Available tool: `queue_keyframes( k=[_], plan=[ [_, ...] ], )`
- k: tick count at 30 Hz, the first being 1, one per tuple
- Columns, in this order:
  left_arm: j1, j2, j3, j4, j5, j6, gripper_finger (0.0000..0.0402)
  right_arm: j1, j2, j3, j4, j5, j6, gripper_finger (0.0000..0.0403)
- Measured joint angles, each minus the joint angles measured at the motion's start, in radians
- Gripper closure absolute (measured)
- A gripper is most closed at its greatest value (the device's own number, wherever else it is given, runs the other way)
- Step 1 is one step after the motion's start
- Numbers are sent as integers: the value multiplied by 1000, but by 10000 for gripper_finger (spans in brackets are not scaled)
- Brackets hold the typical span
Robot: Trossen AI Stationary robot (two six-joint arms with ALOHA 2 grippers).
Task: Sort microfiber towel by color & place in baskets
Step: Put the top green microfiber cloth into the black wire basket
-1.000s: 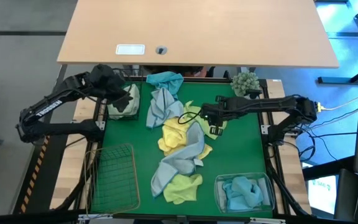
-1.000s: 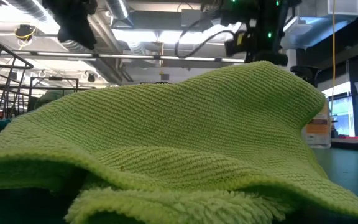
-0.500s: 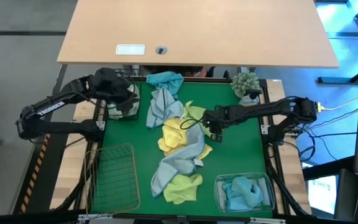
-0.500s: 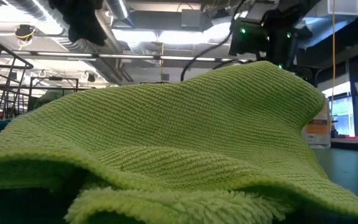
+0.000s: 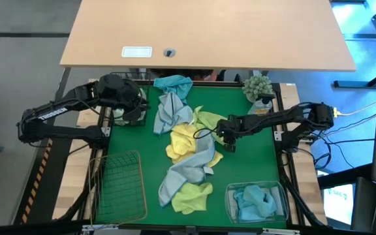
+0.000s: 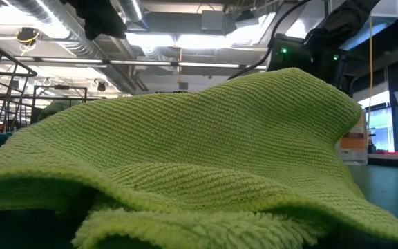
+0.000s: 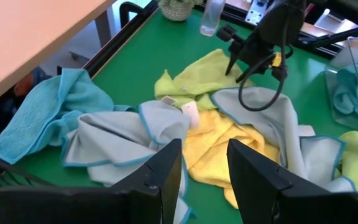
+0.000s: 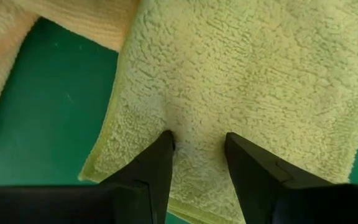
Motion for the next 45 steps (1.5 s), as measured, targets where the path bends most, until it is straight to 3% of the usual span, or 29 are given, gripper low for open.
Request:
queue_keyframes(
  k=[6,14,21,33,38,45],
  plan=[
    [-27,0,0,0,-19,0,278,0,0,-18,18,-29,0,288],
    [-53,0,0,0,-37,0,278,0,2,-19,60,-33,-1,393],
    [-80,0,0,0,-38,4,278,0,9,44,10,-37,-1,384],
    [-143,69,0,10,-43,68,278,0,8,300,-184,8,-54,398],
    [-168,148,0,103,-46,117,278,0,7,423,-232,69,-74,395],
    [-184,258,0,279,-92,195,278,0,6,571,-224,72,-105,398]
  ],
)
